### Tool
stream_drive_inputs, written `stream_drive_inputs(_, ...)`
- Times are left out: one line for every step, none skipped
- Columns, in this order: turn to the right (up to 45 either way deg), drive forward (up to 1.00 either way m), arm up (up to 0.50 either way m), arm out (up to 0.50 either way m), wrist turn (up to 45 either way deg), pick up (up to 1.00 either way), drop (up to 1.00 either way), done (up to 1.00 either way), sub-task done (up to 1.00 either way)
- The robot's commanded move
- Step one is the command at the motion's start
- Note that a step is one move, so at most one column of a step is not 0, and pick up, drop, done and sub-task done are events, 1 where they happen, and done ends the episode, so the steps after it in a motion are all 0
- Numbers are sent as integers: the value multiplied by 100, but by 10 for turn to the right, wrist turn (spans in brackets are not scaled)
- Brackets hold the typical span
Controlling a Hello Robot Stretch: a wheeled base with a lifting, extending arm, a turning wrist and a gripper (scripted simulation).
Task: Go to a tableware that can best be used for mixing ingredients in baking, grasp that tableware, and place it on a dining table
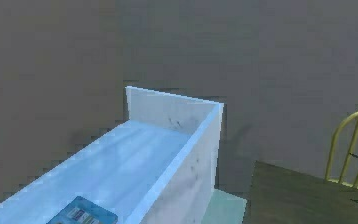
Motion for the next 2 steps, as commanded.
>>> stream_drive_inputs(0, 0, -32, 0, 0, 0, 0, 0, 0)
stream_drive_inputs(0, 0, 0, 0, 0, 0, 100, 0, 0)
